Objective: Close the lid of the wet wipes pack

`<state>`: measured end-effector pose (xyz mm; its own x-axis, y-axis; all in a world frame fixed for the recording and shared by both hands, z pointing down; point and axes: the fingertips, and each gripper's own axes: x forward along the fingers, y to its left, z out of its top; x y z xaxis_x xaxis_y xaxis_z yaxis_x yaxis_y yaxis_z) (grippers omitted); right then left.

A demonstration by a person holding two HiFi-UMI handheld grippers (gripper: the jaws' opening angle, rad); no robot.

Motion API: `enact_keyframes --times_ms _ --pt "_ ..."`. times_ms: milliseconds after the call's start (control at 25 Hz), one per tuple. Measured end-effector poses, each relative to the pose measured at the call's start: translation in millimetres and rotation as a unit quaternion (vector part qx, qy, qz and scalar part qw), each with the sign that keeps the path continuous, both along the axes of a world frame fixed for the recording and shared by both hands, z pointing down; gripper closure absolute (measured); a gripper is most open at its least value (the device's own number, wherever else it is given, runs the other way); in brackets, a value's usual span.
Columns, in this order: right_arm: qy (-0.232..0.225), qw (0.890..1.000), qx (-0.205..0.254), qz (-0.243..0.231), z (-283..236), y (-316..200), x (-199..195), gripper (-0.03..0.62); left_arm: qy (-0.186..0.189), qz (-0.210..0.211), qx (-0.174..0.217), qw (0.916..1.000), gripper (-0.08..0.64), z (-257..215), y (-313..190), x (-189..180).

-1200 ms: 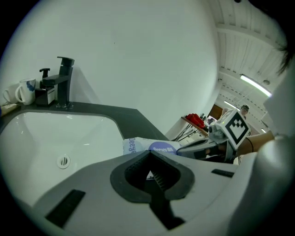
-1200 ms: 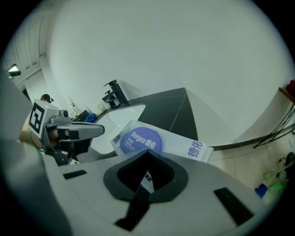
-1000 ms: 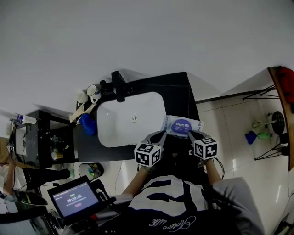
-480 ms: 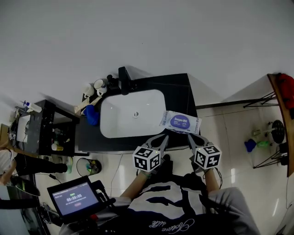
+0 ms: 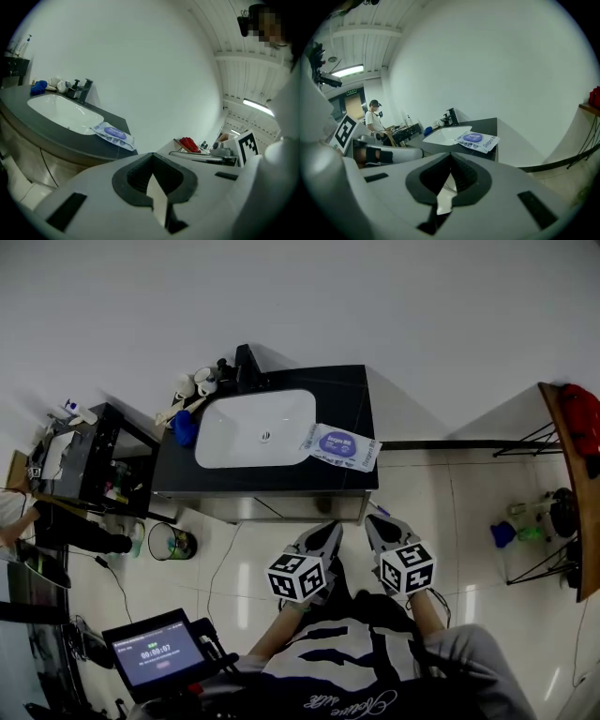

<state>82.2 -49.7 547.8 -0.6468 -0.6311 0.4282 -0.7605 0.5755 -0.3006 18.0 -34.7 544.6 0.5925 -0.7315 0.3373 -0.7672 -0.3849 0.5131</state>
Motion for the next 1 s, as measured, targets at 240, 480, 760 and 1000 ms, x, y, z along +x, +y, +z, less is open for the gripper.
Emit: enact_keyframes --times_ms 240,480,760,1000 --pt "-0.029 0.999 -0.013 -0.024 -9 57 7 0.6 -0.016 0.0 0.007 0.9998 0.561 -14 62 21" --pt "-0.055 0.998 0.01 -0.032 -31 93 -4 0.6 -0.019 -0.025 0.044 0.9985 0.56 -38 89 9" --pt "-0.074 0.997 0.025 -0.017 -48 122 -30 0.6 -0.036 -0.024 0.101 0.9939 0.56 -66 121 -19" --pt "-0.082 0.996 0.031 0.002 -56 150 -60 0.6 -0.038 -0.032 0.099 0.9939 0.56 -67 160 -57"
